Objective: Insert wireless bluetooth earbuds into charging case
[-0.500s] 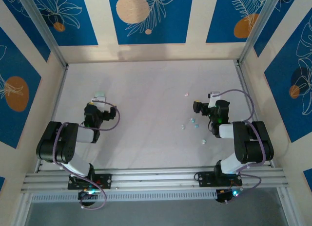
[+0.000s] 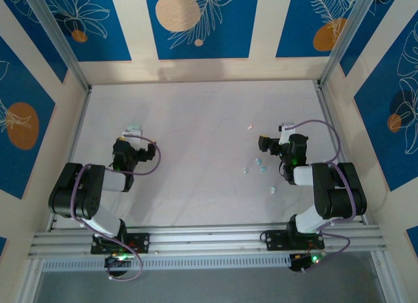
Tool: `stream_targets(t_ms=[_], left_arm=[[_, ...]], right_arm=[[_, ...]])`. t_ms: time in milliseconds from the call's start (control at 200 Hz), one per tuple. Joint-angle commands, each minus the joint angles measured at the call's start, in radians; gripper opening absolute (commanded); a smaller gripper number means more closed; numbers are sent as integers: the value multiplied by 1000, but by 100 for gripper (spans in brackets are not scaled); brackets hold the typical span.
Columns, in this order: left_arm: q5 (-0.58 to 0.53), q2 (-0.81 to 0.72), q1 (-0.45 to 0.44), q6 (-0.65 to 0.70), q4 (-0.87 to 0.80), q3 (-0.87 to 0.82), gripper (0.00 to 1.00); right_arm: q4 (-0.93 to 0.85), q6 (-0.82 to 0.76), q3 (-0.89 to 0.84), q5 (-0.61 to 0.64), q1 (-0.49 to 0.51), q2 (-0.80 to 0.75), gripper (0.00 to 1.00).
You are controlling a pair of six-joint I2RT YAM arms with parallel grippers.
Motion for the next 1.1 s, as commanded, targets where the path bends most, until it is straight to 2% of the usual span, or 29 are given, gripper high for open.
stream_targets(t_ms=[0,355,540,645,760,845,890,935,985,1095], left_arm=[[19,-14,13,8,-2,18,100],[29,-15,17,8,-2,16,100],[44,-25,16,14,51,-15,100],[-5,-88,16,-8,59,-46,100],[-41,-250,19,-48,-200,5,100],[-124,-353,19,-128,-427,79,100],[-182,-402,19,-170,-557,121,100],[-261,-449,20,-255,-691,161,100],[-313,-494,21,-360,-823,198,100],[-124,-546,33,-308,-952,230,100]], right_arm=[[10,5,19,-24,-12,1,99],[13,4,17,-30,-11,-1,99],[7,-11,21,-55,-9,-2,99],[-37,-27,33,-54,3,-32,97],[-228,-19,93,-41,13,-116,98],[-584,142,244,43,3,-173,99],[-806,213,352,46,-5,-184,99],[-972,253,443,-26,-19,-180,99],[-1064,294,497,-136,-38,-175,99],[-1076,312,503,-405,-52,-191,99]])
